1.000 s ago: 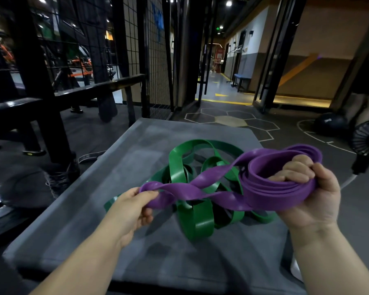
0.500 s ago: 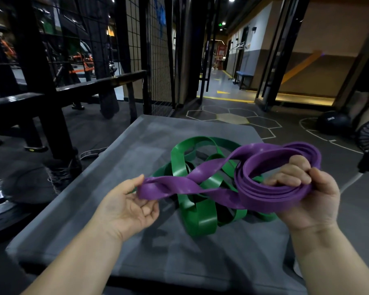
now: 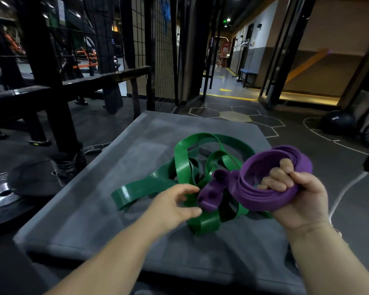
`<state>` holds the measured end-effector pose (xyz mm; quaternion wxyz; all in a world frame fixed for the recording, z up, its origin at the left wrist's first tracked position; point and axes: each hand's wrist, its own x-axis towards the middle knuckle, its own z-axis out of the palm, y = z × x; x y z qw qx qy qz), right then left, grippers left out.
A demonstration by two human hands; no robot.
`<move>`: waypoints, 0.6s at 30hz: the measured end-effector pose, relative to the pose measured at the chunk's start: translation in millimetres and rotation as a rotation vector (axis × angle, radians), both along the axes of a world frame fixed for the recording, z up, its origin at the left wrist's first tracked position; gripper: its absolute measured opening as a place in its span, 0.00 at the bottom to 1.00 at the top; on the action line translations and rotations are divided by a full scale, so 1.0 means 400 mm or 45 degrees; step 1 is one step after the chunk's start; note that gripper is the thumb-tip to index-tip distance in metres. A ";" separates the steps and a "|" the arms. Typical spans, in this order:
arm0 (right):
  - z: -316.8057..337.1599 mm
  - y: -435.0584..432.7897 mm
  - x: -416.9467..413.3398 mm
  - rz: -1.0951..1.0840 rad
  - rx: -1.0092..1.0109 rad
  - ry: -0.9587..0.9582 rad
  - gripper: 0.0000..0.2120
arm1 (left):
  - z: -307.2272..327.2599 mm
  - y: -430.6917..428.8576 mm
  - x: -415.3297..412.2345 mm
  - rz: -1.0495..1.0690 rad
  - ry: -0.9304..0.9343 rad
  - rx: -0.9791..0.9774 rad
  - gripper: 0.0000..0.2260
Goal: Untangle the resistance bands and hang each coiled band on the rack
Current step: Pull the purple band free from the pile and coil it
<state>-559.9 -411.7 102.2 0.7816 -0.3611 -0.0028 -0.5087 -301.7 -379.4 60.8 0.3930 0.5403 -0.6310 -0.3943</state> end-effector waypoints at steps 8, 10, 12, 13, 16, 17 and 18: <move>-0.020 0.005 -0.015 0.051 0.027 0.015 0.14 | -0.041 -0.028 -0.077 0.100 -0.327 -0.205 0.29; -0.026 0.004 -0.025 0.038 0.033 0.030 0.14 | -0.037 -0.020 -0.082 0.050 -0.367 -0.492 0.22; -0.030 0.004 -0.036 0.029 0.042 0.034 0.14 | -0.044 -0.022 -0.082 -0.062 -0.511 -0.772 0.14; -0.031 0.003 -0.041 0.027 0.044 0.033 0.14 | -0.046 -0.022 -0.083 -0.097 -0.563 -0.833 0.14; -0.034 0.001 -0.059 0.017 0.043 0.016 0.14 | -0.049 -0.022 -0.082 -0.158 -0.695 -0.651 0.22; -0.035 0.000 -0.066 0.007 0.042 0.014 0.14 | -0.053 -0.027 -0.077 -0.139 -0.746 -0.557 0.25; -0.034 -0.001 -0.074 -0.001 0.035 0.010 0.14 | -0.053 -0.031 -0.075 -0.104 -0.755 -0.495 0.25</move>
